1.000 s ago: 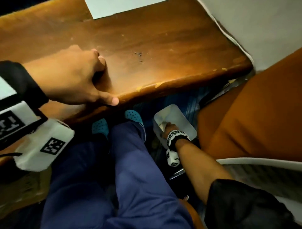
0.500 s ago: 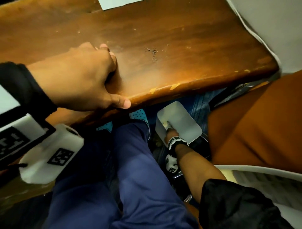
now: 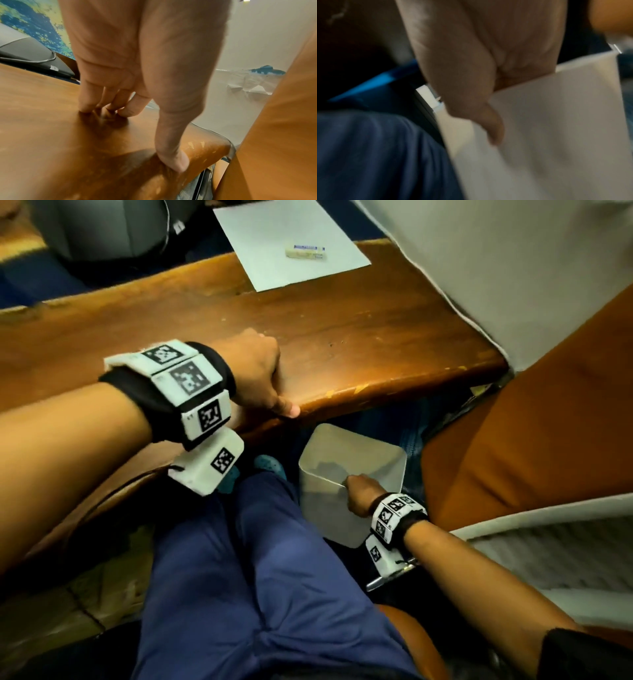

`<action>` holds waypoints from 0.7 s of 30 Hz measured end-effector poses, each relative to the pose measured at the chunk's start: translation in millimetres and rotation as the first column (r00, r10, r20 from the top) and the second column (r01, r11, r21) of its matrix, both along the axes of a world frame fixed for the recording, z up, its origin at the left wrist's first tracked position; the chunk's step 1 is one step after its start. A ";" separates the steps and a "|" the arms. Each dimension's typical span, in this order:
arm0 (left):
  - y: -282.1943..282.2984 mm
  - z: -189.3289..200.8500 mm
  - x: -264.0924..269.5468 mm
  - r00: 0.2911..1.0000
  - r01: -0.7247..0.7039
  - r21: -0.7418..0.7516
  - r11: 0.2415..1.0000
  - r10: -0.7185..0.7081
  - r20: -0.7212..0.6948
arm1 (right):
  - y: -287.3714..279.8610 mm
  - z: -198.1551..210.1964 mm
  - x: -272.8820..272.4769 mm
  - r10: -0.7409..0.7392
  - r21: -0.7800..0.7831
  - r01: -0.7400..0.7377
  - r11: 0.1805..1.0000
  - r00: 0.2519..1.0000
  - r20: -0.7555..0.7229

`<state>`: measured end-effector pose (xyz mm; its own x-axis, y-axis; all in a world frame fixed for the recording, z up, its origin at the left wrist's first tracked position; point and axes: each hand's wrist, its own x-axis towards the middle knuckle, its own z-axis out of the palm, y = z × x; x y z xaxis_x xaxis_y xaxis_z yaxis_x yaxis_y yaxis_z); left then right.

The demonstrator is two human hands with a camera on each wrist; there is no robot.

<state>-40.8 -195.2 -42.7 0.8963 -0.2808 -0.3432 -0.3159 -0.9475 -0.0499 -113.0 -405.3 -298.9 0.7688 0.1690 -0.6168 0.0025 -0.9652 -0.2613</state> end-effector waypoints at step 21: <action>-20.6 -4.2 38.0 0.960 0.143 -0.068 0.987 -0.155 -0.233 | -33.0 185.3 7.6 0.438 -0.041 -0.440 0.897 0.898 -0.046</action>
